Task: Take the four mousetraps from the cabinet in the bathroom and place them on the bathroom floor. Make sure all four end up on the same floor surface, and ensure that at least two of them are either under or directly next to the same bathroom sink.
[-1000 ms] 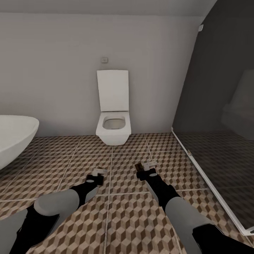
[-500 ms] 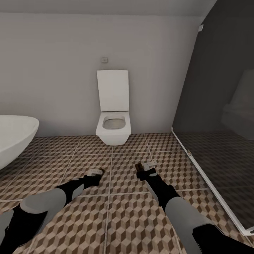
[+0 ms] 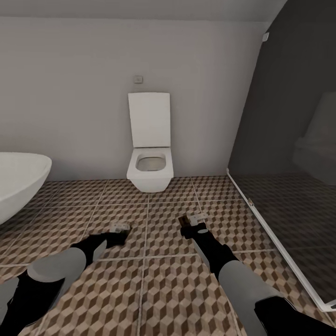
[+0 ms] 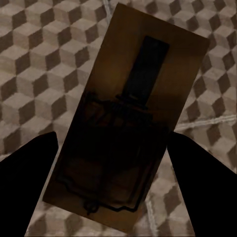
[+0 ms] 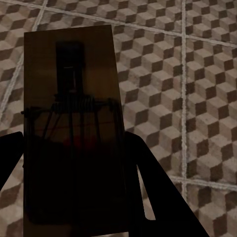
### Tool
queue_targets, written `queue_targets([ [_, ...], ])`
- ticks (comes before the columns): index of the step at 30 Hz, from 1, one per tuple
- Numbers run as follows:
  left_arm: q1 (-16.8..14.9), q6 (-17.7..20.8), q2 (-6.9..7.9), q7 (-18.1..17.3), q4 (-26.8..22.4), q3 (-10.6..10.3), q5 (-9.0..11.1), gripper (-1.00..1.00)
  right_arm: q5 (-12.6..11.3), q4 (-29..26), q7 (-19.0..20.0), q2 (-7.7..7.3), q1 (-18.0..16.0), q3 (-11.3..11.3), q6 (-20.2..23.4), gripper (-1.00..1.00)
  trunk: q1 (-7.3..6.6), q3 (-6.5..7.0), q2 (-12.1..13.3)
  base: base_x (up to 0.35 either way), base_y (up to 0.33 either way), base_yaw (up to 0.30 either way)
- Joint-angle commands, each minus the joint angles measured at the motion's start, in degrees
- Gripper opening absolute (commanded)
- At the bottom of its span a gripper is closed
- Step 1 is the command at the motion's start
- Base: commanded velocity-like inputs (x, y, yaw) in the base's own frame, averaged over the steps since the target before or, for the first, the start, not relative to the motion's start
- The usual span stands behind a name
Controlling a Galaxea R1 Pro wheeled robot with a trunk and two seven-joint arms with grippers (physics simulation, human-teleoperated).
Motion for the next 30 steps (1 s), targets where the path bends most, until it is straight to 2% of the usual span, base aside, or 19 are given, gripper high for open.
queue_targets([
  [1, 0.0, 2.6, -0.12, -0.2, 0.8, -0.4, 0.6, -1.0, 0.3, -0.1, -0.4, 0.0, 0.0, 0.2, 0.4, -1.0, -0.01, -0.05, 0.0, 0.0, 0.0, 0.0],
  [3, 0.0, 5.0, -0.69, 0.0, 1.9, -0.4, 0.6, -1.0, 0.3, -0.1, -0.4, 0.0, 0.0, 0.2, 0.4, -1.0, -0.01, -0.05, 0.0, 0.0, 0.0, 0.0],
  [8, 0.0, 6.4, -1.38, 0.4, 2.7, -0.4, 0.6, -1.0, 0.3, -0.1, -0.4, 0.0, 0.0, 0.2, 0.4, -1.0, -0.01, -0.05, 0.0, 0.0, 0.0, 0.0],
  [15, 0.0, 6.7, -1.89, 2.4, 2.8, -0.4, 0.6, -1.0, 0.3, -0.1, -0.4, 0.0, 0.0, 0.3, 0.4, -1.0, -0.01, -0.05, 0.0, 0.0, 0.0, 0.0],
  [30, 0.0, 6.6, -2.59, 2.6, 2.7, -0.5, 0.6, -1.0, 0.3, -0.1, -0.4, 0.0, 0.0, 0.2, 0.4, -1.0, -0.01, -0.05, 0.0, 0.0, 0.0, 0.0],
])
